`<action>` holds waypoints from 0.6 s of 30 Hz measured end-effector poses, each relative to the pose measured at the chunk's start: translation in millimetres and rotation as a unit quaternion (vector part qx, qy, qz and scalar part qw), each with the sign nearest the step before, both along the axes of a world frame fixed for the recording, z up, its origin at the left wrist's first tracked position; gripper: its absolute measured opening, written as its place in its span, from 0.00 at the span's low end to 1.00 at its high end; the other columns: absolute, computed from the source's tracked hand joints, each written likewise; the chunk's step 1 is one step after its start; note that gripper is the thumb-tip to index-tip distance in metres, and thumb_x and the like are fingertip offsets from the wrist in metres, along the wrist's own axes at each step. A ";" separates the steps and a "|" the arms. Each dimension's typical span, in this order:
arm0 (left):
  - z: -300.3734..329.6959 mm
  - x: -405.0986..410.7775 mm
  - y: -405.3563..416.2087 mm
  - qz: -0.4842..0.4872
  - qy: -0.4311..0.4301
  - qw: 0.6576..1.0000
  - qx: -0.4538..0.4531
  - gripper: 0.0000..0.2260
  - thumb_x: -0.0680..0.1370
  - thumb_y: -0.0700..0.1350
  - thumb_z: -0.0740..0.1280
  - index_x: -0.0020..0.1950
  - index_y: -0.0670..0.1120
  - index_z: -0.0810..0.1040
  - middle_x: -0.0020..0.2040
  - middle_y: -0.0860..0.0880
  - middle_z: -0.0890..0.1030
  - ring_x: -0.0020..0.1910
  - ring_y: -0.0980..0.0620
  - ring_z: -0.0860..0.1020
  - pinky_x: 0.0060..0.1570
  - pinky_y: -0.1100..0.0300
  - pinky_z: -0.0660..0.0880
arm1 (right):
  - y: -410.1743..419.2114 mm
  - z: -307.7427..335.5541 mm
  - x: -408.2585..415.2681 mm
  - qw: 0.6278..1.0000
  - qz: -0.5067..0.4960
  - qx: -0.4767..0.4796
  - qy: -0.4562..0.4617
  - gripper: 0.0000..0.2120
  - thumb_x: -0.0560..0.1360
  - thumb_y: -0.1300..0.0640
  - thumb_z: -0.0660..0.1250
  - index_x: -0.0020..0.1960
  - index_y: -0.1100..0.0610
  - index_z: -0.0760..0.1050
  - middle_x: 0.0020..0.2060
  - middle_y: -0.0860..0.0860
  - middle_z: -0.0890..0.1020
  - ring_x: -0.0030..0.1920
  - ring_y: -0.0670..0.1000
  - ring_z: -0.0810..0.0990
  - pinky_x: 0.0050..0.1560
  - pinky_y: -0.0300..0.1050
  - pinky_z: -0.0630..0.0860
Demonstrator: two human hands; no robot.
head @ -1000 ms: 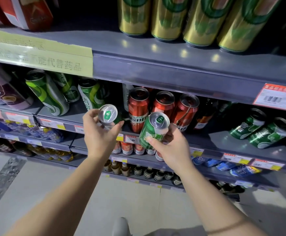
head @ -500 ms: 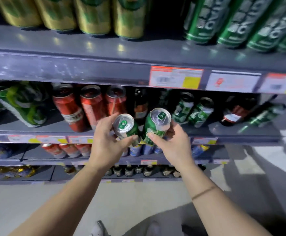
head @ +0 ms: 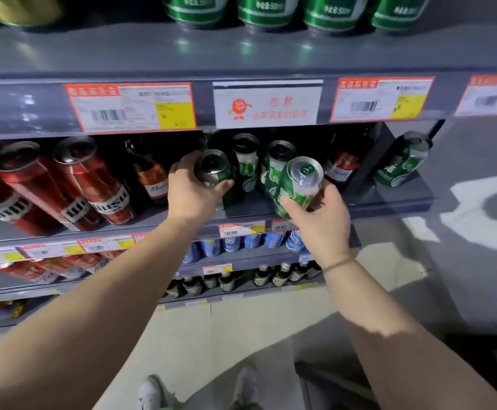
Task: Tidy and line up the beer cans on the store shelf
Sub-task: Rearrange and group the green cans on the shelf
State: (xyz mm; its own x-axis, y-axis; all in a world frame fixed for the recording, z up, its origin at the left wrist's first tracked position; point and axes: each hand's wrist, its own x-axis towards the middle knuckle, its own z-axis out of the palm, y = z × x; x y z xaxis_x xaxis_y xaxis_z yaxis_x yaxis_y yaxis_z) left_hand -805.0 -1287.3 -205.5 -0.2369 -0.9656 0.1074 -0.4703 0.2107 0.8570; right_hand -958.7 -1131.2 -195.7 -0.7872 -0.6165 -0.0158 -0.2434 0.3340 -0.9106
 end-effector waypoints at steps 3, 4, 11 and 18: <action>-3.8 -5.3 -4.4 0.007 -0.011 1.000 -0.023 0.34 0.61 0.57 0.78 0.64 0.47 0.75 0.41 0.53 0.80 0.54 0.44 0.78 0.56 0.49 0.76 | -14.9 -7.4 -9.3 1.000 0.019 0.024 0.007 0.20 0.65 0.46 0.77 0.52 0.52 0.75 0.46 0.44 0.83 0.48 0.47 0.81 0.49 0.44 0.77; -3.4 -6.5 -4.0 0.010 -0.011 0.999 -0.032 0.33 0.62 0.54 0.80 0.64 0.45 0.75 0.39 0.58 0.77 0.55 0.44 0.77 0.57 0.48 0.75 | -19.9 -9.1 -11.5 0.999 0.022 0.033 0.009 0.20 0.66 0.46 0.77 0.51 0.53 0.74 0.46 0.46 0.82 0.47 0.48 0.81 0.47 0.44 0.76; -7.0 -12.3 -2.5 0.016 -0.015 0.999 -0.041 0.32 0.63 0.52 0.80 0.63 0.43 0.75 0.47 0.54 0.79 0.58 0.45 0.76 0.59 0.52 0.74 | -49.1 -17.6 -27.8 0.996 0.027 0.077 0.024 0.21 0.67 0.44 0.76 0.50 0.56 0.73 0.49 0.51 0.81 0.48 0.53 0.79 0.47 0.42 0.71; 1.1 -27.6 3.8 0.013 -0.017 1.000 0.018 0.32 0.66 0.49 0.79 0.67 0.47 0.72 0.63 0.45 0.72 0.59 0.50 0.73 0.51 0.73 0.61 | -71.8 -13.6 -27.9 0.996 -0.005 0.094 0.007 0.26 0.68 0.44 0.76 0.57 0.60 0.74 0.53 0.55 0.81 0.53 0.56 0.79 0.50 0.46 0.74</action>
